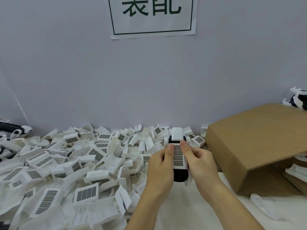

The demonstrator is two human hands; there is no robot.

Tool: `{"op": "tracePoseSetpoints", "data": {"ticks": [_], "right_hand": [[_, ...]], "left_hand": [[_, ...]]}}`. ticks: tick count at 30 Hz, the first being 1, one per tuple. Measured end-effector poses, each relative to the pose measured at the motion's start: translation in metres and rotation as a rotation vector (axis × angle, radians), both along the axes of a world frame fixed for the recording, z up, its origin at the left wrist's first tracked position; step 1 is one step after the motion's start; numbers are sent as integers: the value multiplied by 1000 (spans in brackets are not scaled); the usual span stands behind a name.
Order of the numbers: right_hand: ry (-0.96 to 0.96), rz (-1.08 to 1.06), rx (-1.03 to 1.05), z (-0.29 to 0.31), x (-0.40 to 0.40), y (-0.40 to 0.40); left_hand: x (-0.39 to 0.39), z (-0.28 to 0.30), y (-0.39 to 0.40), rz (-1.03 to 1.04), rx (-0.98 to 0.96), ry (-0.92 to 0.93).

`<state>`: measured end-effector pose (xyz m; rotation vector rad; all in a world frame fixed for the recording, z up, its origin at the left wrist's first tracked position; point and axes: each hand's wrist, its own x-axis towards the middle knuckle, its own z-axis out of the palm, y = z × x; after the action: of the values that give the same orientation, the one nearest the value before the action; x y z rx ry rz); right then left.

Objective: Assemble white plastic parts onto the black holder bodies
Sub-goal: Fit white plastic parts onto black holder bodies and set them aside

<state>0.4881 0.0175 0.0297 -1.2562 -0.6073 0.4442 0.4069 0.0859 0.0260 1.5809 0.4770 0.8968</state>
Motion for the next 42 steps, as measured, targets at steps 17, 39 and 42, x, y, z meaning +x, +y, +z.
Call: {"op": "tracePoseSetpoints", "data": {"ticks": [17, 39, 42], "right_hand": [[87, 114, 21, -2, 4, 0], [-258, 54, -149, -5, 12, -5], [-291, 34, -162, -5, 11, -5]], "left_hand": [[0, 2, 2, -8, -201, -37], [3, -3, 4, 25, -177, -85], [3, -2, 3, 34, -232, -104]]}}
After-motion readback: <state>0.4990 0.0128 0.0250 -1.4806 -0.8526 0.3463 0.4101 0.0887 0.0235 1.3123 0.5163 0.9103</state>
